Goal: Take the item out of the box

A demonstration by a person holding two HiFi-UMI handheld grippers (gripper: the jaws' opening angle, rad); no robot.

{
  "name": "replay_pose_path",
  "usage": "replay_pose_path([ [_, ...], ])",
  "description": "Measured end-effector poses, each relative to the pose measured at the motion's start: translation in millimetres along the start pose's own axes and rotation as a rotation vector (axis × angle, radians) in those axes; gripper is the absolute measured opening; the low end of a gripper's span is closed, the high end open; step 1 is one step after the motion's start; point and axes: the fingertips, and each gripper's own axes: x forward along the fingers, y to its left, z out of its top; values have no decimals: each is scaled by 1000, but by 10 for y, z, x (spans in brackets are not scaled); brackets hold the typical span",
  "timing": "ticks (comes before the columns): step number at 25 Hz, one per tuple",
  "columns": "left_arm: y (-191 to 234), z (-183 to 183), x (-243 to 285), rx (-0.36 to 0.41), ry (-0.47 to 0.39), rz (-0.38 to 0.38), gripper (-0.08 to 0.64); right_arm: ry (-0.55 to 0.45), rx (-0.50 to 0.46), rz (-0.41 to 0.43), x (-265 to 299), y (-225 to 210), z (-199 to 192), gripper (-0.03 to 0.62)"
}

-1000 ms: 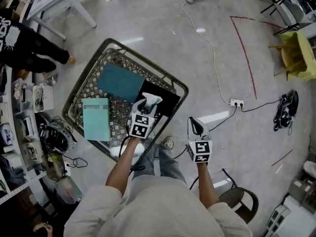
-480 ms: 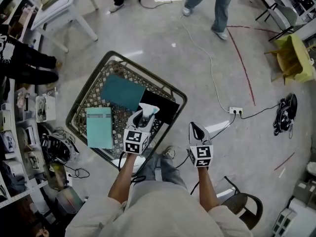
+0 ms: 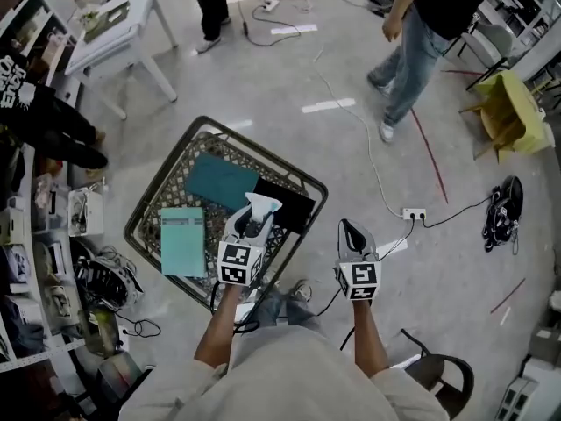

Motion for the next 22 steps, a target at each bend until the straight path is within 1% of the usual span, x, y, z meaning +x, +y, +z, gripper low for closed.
replay_pose_path([
  [12,-99,729,-167,65,-125,-3,190,-134,-41,-49,-177,-202,703,0],
  [16,-145,959,-231,87,-164,-5,190,-158,-51,-66,-277,-250,894,0],
  [22,-230,1264,-285,115,-216,-7,190,-230,-75,-88,-389,-354,1178,0],
])
